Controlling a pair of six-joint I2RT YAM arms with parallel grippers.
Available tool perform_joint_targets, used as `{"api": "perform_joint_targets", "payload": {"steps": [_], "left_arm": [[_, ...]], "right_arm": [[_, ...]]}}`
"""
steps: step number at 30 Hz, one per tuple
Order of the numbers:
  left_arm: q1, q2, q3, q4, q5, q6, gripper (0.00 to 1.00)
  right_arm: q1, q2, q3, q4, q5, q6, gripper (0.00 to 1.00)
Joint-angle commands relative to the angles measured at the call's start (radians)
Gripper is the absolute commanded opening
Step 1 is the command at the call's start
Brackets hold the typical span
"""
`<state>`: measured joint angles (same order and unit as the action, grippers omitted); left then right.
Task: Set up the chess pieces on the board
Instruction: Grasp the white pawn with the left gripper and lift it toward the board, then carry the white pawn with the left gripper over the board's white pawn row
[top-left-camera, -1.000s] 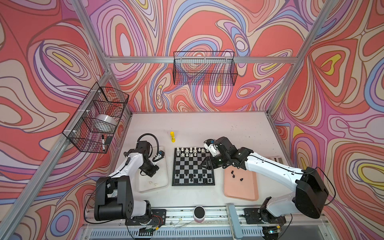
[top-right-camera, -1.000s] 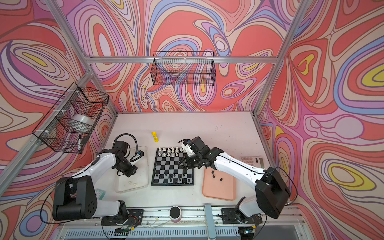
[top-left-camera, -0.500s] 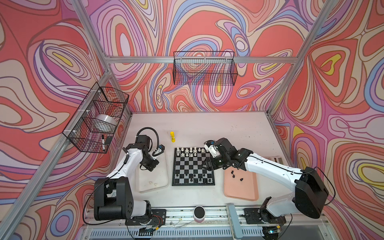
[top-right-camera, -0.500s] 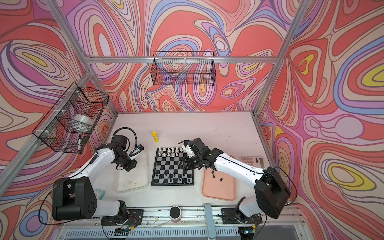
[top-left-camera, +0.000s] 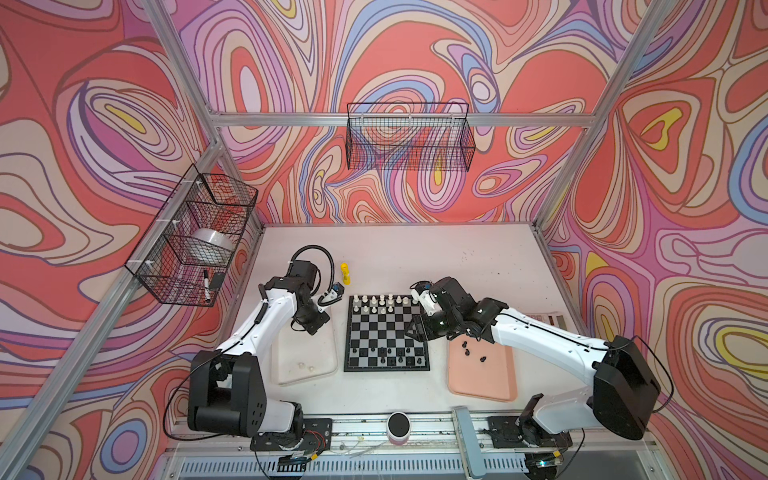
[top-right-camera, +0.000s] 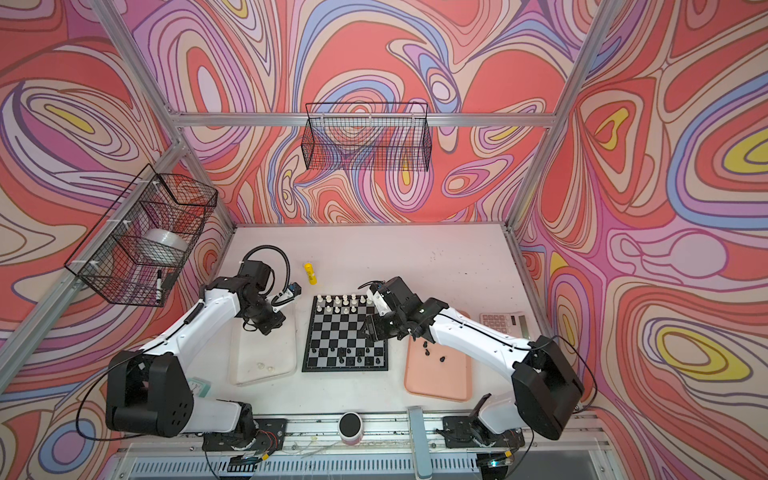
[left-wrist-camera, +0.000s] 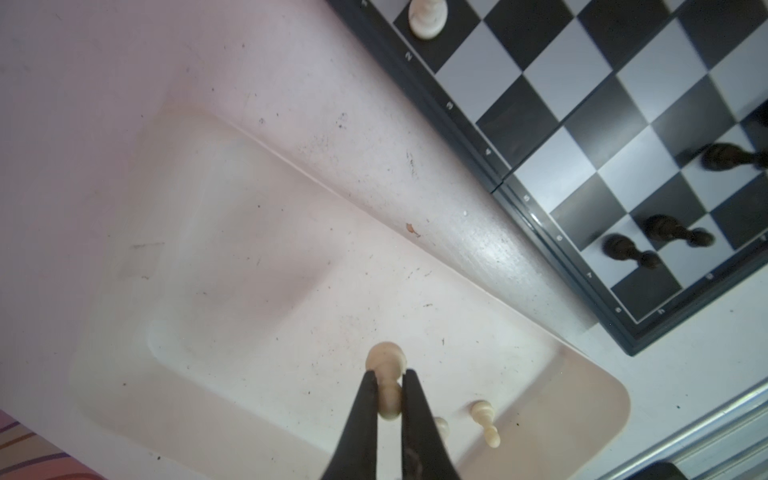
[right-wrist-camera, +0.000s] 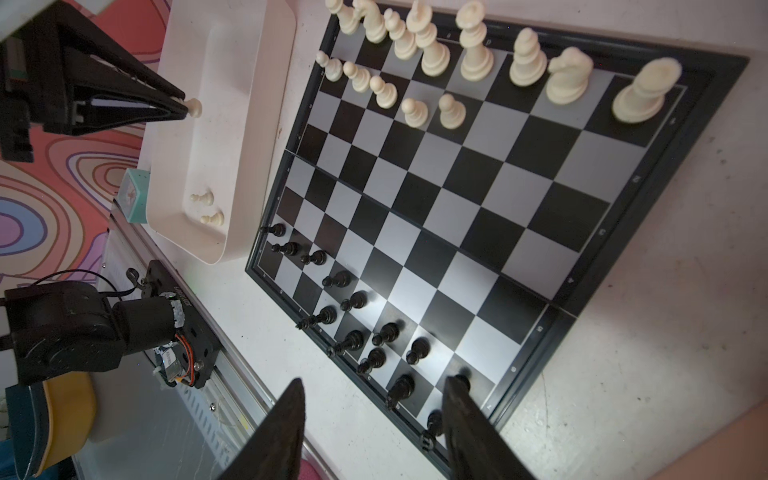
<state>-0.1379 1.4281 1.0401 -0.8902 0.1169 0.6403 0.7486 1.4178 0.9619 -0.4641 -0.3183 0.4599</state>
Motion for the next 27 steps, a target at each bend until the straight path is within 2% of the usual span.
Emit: {"api": "perform_joint_targets", "payload": {"steps": [1,19,27], "left_arm": [[-0.052,0.038,0.068,-0.044,-0.013,-0.023,0.12],[-0.438,0.425,0.565,-0.066,0.014,-0.108,0.12],[-0.493,0.505,0.603,-0.036,0.018,-0.12,0.12]], "right_arm": [[0.008,-0.035,-0.026,-0.007,0.021,0.021,0.54],[0.007,-0.215,-0.095,-0.104,0.08,0.071,0.55],[0.006,-0.28,-0.107,-0.161,0.108,0.079,0.55]]}}
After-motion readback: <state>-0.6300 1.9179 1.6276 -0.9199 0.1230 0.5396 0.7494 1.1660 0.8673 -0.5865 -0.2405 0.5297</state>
